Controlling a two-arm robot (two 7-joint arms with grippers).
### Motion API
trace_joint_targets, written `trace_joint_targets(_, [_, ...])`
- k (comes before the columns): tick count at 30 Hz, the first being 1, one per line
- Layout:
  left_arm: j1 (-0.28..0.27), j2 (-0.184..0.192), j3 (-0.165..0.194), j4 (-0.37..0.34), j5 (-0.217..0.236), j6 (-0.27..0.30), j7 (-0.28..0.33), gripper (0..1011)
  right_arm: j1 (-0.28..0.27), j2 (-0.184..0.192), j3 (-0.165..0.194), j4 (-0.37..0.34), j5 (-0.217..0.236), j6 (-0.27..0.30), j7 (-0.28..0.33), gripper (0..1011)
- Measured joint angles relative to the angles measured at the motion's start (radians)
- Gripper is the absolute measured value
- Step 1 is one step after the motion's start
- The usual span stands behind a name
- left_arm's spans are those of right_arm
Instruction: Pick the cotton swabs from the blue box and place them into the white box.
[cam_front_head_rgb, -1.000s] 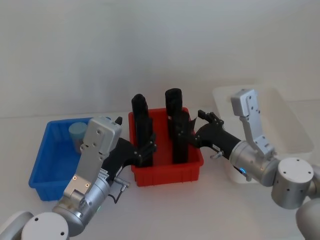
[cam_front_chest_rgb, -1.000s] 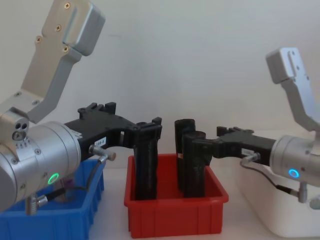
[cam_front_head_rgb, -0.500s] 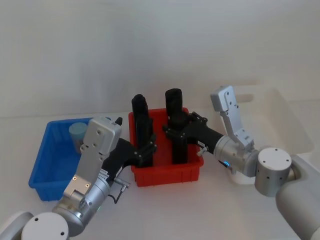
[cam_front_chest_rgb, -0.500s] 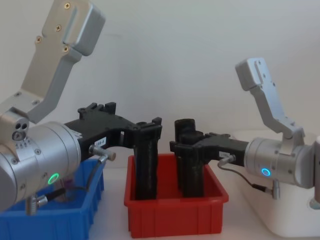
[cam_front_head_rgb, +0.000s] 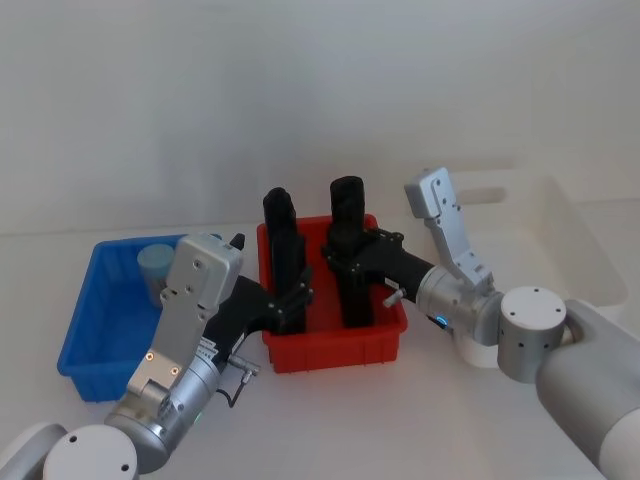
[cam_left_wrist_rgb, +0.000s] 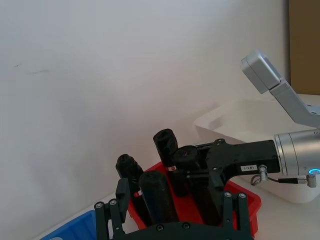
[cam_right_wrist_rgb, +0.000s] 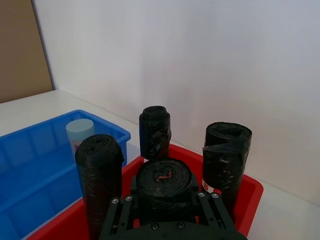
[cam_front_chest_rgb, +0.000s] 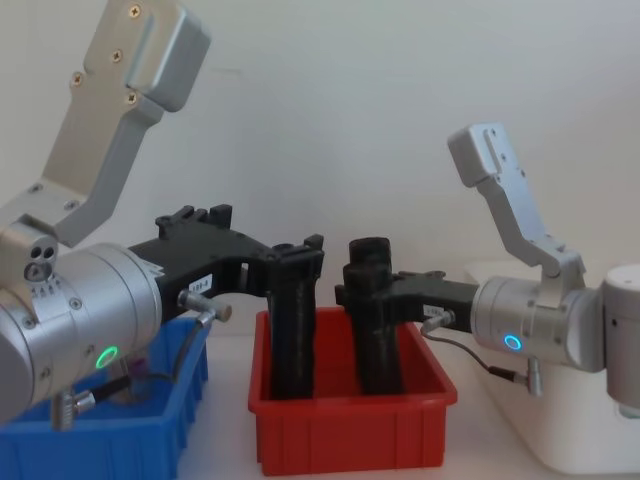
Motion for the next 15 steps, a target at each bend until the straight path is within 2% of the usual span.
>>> trace_joint_targets(6, [0.0,0.0,0.0,0.0,0.0,0.0,0.0,1003,0.003,0.0,0.007,-0.017,0.002,-0.008,0.002,527])
trace_joint_targets(9, [0.0,0.0,0.0,0.0,0.0,0.0,0.0,1003,-0.022,0.01,0.013,-0.086,0.011,0.007,0.002,527])
trace_joint_targets(10, [0.0,0.0,0.0,0.0,0.0,0.0,0.0,1003,-0.022,0.01,0.013,-0.086,0.011,0.007,0.002,527])
trace_joint_targets(13, [0.0,0.0,0.0,0.0,0.0,0.0,0.0,1003,-0.055,0.023,0.019,-0.179,0.02,0.031,0.0,527])
trace_joint_targets(15, [0.0,0.0,0.0,0.0,0.0,0.0,0.0,1003,-0.069,0.029,0.021,-0.216,0.024,0.041,-0.002,527])
